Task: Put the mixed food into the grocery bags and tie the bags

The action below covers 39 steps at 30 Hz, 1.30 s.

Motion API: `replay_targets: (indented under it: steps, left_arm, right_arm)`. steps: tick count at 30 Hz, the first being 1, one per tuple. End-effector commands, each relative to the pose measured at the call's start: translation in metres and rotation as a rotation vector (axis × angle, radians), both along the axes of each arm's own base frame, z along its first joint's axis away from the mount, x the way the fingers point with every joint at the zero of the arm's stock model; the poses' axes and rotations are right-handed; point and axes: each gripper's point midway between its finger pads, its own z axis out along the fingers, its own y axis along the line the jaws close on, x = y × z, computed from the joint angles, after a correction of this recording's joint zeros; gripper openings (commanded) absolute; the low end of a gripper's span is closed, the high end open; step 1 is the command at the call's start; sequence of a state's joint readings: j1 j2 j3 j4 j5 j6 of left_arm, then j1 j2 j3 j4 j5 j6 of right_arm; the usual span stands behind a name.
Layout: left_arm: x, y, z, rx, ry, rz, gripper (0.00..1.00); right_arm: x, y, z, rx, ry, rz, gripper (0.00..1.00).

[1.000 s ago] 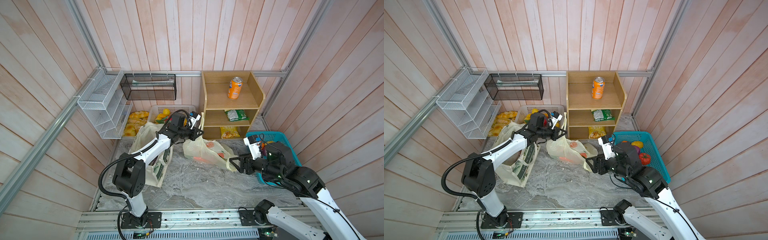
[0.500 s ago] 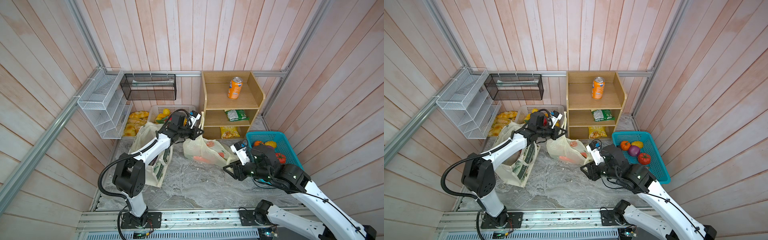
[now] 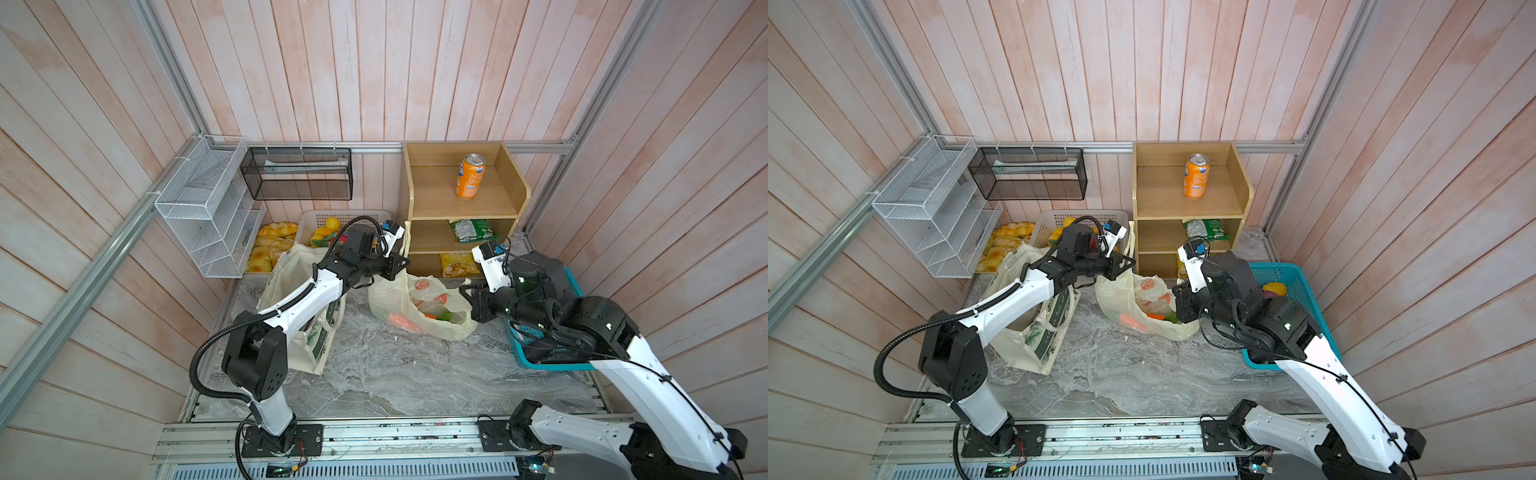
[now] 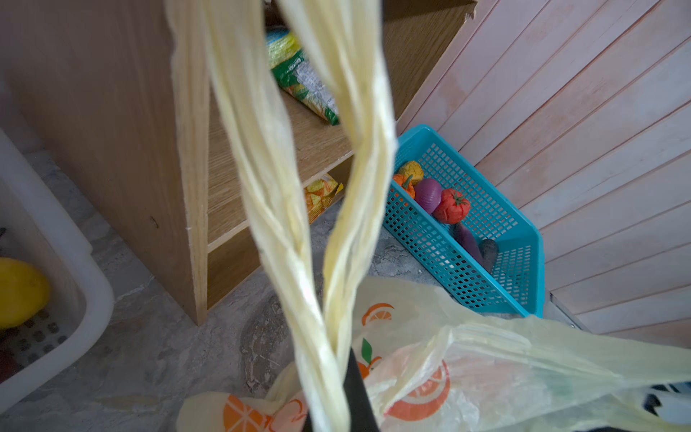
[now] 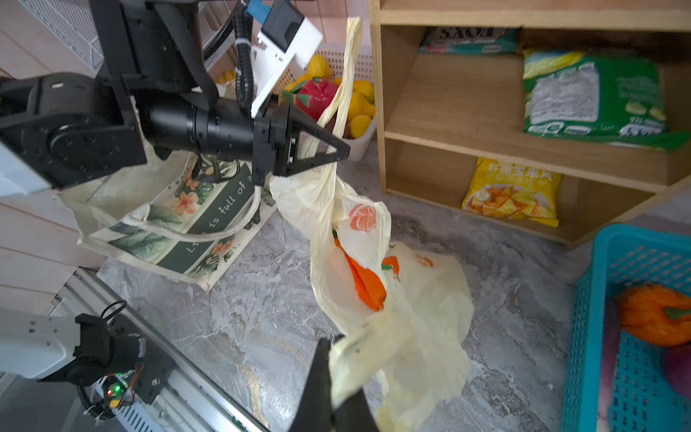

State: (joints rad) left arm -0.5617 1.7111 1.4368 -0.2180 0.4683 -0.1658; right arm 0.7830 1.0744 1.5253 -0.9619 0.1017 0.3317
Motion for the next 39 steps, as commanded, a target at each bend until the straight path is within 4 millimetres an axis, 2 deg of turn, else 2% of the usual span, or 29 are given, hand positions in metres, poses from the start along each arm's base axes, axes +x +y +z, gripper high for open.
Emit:
replay_targets:
  steps: [1,5,9,12,17,21,26,32,34,39]
  left_arm:
    - [0.002,0.006,0.023,0.039,-0.097,0.164,0.05]
    - [-0.008,0.000,0.021,0.010,-0.057,0.161,0.02]
    - [-0.035,-0.022,0.027,-0.073,-0.046,-0.038,0.00]
    - [-0.045,-0.029,0.025,-0.093,-0.048,-0.126,0.00]
    - [-0.052,-0.035,0.015,-0.084,-0.033,-0.205,0.00]
    - [-0.048,-0.038,0.006,-0.069,-0.012,-0.205,0.00]
    - [-0.056,-0.043,0.012,-0.101,-0.017,-0.261,0.00]
    - [-0.084,-0.048,0.022,-0.180,-0.021,-0.415,0.00]
    - [-0.093,-0.049,0.026,-0.217,-0.016,-0.464,0.00]
    - [-0.101,-0.049,0.029,-0.246,-0.004,-0.498,0.01]
  right_arm:
    - [0.012,-0.001,-0.001,-0.098,-0.026,-0.011,0.00]
    - [0.020,0.011,-0.006,-0.097,-0.026,0.012,0.00]
    - [0.023,0.022,-0.012,-0.079,-0.019,0.053,0.00]
    - [0.022,0.028,-0.011,-0.069,-0.027,0.094,0.00]
    - [0.027,0.028,-0.008,-0.047,-0.033,0.092,0.00]
    - [0.028,0.037,-0.006,-0.001,-0.024,0.109,0.00]
    - [0.027,0.043,-0.010,0.041,-0.013,0.124,0.00]
    - [0.032,0.053,-0.015,0.068,-0.002,0.142,0.00]
    - [0.036,0.052,-0.019,0.069,-0.002,0.132,0.00]
    - [0.045,0.048,-0.024,0.109,0.010,0.113,0.00]
